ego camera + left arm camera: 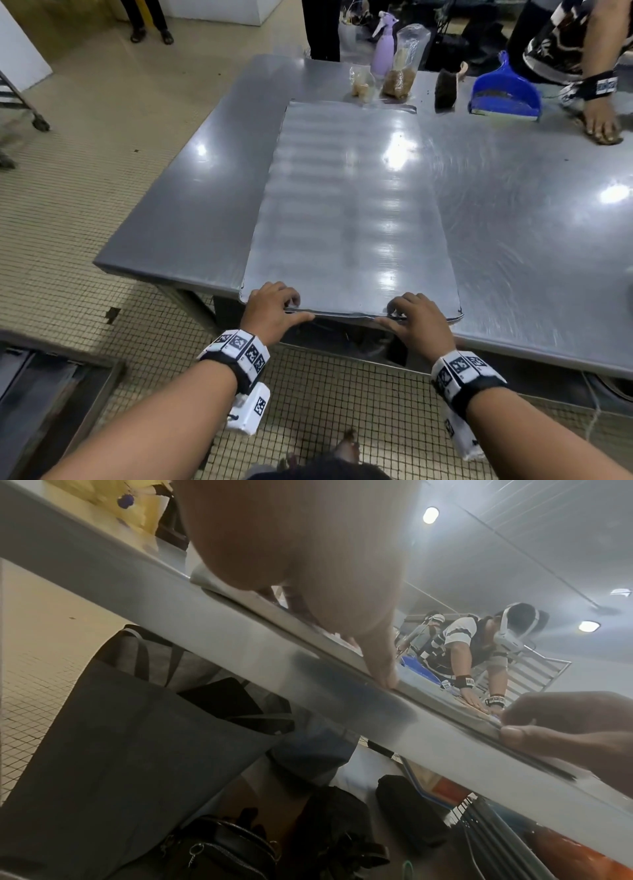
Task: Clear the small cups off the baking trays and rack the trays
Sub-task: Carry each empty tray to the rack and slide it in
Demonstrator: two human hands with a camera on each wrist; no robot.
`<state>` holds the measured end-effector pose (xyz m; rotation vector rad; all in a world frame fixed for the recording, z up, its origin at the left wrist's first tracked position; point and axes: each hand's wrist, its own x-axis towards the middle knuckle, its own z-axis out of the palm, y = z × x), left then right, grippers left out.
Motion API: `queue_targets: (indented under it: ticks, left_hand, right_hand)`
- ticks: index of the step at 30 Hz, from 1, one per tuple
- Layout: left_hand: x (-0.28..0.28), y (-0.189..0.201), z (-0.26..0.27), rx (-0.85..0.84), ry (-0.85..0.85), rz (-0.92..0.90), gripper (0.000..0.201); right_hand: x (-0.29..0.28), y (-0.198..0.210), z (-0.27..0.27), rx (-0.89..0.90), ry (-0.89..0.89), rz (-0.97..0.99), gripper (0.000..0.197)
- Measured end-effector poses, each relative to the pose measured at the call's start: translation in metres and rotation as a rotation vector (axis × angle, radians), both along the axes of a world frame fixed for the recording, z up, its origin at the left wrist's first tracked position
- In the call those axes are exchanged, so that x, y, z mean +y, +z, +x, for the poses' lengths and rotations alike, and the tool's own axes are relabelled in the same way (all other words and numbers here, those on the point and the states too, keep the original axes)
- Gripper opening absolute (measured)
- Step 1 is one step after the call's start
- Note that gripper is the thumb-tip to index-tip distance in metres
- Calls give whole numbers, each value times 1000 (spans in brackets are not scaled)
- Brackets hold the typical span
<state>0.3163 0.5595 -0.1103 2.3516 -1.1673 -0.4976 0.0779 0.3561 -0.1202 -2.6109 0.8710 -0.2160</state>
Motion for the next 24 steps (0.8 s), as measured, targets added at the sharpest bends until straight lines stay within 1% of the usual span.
queue_targets:
  ticks: [6,7,9,10,11,12,13,14,15,16,18,19,21,24]
  left_hand:
    - [22,3,-4,4,-12,29,37]
    - [27,5,-4,19,-26,38,38]
    - [39,11,1,120,11,22,40]
    - [44,14,6,138,64,-6,40]
    - [50,14,11,111,137,-48,44]
    - [55,14,17,48,230,-60,51]
    - [61,12,23,10,321,-42,60]
    - [66,12,26,26,396,7,69]
    - [70,12,27,88,447,51,74]
    - [72,10,28,184,462,63,74]
    - [74,8,27,357,449,-10,57]
    - [75,8,26,411,447,-50,50]
    - [75,8,25,454,465,-97,47]
    - [77,6,29,489,457,-104,50]
  right_hand:
    - [30,8,-7,80,-57,50,36]
    - [36,10,-9,80,-72,78,39]
    - [42,16,-13,65,-131,146,44]
    - [41,20,-15,56,-179,156,45]
    - [37,21,-20,55,-240,135,49]
    - [32,21,-25,77,-322,86,54]
    - [27,19,-32,118,-415,38,61]
    - [24,18,-37,166,-508,13,68]
    - [22,15,-42,207,-585,23,74]
    - [21,12,-45,217,-646,83,76]
    - [22,11,-46,178,-735,236,79]
    - [23,12,-46,167,-762,291,80]
    - [21,16,-47,172,-788,349,80]
    - [18,14,-53,179,-762,378,73]
